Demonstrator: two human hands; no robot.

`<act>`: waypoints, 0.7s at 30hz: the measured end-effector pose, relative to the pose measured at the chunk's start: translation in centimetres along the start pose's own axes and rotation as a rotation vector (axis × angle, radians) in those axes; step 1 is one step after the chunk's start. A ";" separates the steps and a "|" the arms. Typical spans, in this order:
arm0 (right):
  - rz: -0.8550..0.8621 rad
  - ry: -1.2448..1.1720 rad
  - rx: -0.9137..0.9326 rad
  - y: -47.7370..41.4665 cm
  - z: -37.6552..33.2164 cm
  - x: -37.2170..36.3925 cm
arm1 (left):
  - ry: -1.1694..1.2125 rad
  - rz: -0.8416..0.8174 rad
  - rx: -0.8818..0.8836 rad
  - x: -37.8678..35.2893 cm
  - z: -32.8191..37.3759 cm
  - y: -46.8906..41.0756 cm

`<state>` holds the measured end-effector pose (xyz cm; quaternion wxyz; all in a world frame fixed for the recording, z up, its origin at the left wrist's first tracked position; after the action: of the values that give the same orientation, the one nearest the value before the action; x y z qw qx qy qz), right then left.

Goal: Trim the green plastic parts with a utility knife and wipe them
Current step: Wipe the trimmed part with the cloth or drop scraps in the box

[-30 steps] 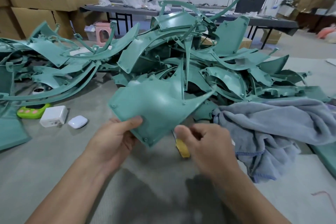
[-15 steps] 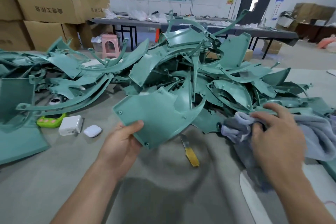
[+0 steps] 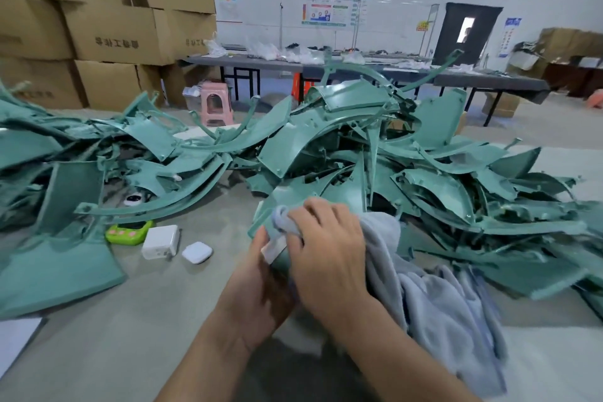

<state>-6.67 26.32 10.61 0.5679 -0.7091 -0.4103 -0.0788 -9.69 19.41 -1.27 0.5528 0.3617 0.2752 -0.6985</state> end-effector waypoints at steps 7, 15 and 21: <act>0.023 0.111 -0.311 -2.7 2.6 0.4 | 0.049 0.014 0.021 -0.6 -1.1 -0.4; -0.146 0.091 0.119 3.4 0.8 -0.2 | 0.055 0.054 -0.046 -0.2 -0.3 -1.2; 0.100 0.045 -0.289 1.7 7.3 4.2 | -0.036 0.255 -0.248 1.7 2.4 -1.4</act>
<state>-5.40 34.75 9.28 0.4722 -0.8011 -0.3460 -0.1243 -11.74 16.88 -1.30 0.6820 0.3104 0.3012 -0.5898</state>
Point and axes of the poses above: each hand's wrist, its own y-axis away from the middle knuckle, its own x-axis out of the back of the hand, z = x × y, the point moved 10 cm from there along -y, towards the middle knuckle, and after that the axes turned 10 degrees about -x, right-handed, at the moved point
